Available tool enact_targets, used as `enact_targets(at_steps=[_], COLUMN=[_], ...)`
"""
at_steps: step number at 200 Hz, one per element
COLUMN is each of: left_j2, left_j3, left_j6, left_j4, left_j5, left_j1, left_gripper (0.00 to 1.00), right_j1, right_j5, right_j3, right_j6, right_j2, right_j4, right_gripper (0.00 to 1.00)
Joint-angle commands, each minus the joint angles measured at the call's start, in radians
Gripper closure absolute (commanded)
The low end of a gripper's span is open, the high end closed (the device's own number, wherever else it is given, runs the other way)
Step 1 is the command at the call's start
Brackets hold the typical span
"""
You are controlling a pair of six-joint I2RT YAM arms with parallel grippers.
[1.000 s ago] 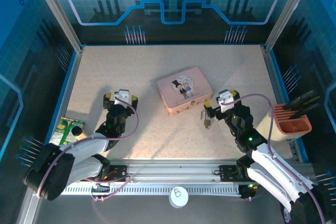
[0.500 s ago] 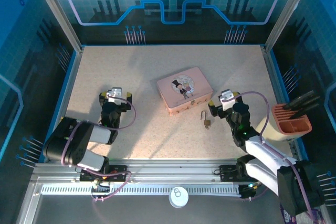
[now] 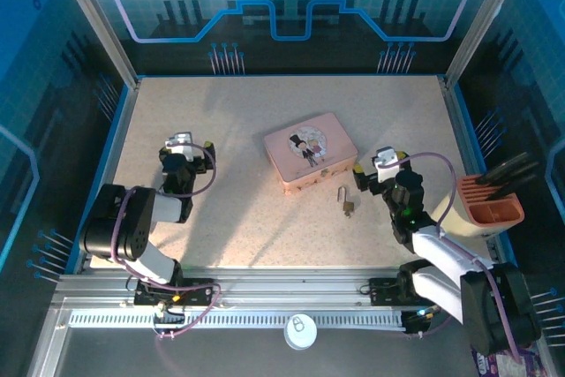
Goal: Unlock the padlock with the key
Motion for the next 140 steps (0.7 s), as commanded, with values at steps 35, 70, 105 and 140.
enact_targets(at_steps=[35,70,105,140], left_j2=[-0.011,-0.012,-0.013,-0.01], left_j3=[-0.015,0.006,0.006,0.007], left_j6=[-0.04,-0.037,-0.037,-0.036], left_j4=[-0.011,-0.055,-0.054,-0.053], left_j5=[0.02,0.023,0.024,0.027], left_j1=[-0.005,-0.006,-0.006,-0.005], left_gripper=[0.01,0.01,0.01,0.01], right_j1=[-0.059,-0.105,-0.153,-0.186], right_j5=[-0.001,-0.036,-0.105,-0.113], right_j3=[0.017,0.017,0.044,0.043], right_j6=[0.056,0.097,0.125,0.171], right_j2=[0.102,0.229,0.345,0.52], right_j4=[0.087,0.249,0.358,0.526], right_gripper=[0.0,0.0,0.01,0.0])
